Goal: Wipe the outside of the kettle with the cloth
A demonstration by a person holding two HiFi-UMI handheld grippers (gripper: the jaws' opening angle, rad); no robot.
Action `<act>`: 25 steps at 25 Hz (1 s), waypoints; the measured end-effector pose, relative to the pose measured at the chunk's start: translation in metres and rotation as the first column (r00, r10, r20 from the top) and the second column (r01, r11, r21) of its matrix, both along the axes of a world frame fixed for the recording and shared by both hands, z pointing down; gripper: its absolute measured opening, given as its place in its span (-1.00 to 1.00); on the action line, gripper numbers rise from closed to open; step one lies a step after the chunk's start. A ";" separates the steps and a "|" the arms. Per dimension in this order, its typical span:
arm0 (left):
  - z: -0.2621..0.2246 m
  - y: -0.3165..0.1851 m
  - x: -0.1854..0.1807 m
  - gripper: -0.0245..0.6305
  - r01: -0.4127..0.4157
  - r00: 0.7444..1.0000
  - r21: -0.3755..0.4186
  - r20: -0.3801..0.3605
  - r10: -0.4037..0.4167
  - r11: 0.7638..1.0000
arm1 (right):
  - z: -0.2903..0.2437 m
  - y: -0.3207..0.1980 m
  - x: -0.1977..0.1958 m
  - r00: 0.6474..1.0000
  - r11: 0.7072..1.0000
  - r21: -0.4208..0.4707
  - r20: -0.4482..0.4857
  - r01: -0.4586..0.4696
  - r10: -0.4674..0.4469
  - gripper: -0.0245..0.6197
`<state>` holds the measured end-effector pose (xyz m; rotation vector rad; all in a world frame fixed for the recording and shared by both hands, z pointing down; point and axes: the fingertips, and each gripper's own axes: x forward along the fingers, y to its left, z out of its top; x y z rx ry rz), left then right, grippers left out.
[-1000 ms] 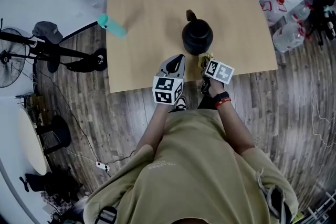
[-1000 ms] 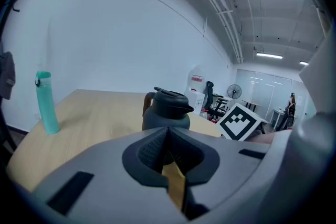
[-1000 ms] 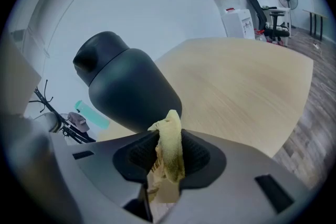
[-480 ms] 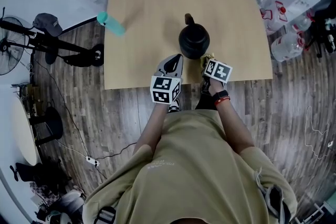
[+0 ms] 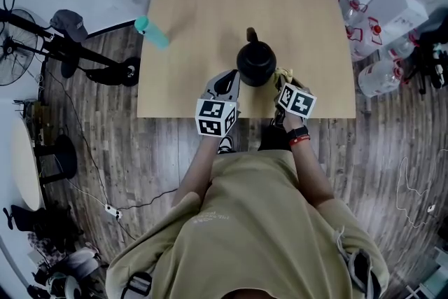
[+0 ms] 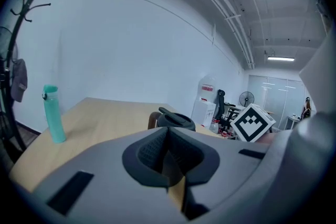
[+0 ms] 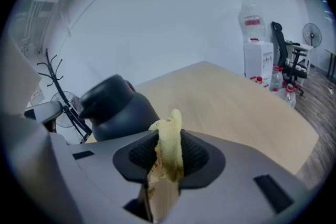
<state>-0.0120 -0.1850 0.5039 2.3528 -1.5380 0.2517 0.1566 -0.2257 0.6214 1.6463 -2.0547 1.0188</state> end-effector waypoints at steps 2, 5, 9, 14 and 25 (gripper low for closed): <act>-0.015 -0.003 -0.003 -0.85 0.007 1.000 0.022 0.002 -0.007 1.000 | -0.026 -0.006 0.001 1.000 0.997 0.074 -0.006 0.022 -0.022 -0.55; -0.037 -0.011 -0.008 -0.85 0.018 1.000 0.056 0.002 -0.018 0.998 | -0.069 -0.016 0.000 0.998 0.981 0.185 -0.031 0.051 -0.046 -0.55; -0.064 -0.022 -0.008 -0.85 0.022 1.000 0.112 0.014 -0.024 0.993 | -0.126 -0.027 -0.004 0.996 0.943 0.323 -0.056 0.087 -0.072 -0.55; -0.090 -0.037 -0.004 -0.85 0.024 0.999 0.172 0.018 -0.028 0.985 | -0.185 -0.031 -0.008 0.994 0.883 0.456 -0.059 0.112 -0.096 -0.55; -0.122 -0.052 0.004 -0.85 0.035 0.999 0.235 0.019 -0.040 0.971 | -0.233 -0.034 -0.008 0.983 0.806 0.565 -0.141 0.174 -0.113 -0.57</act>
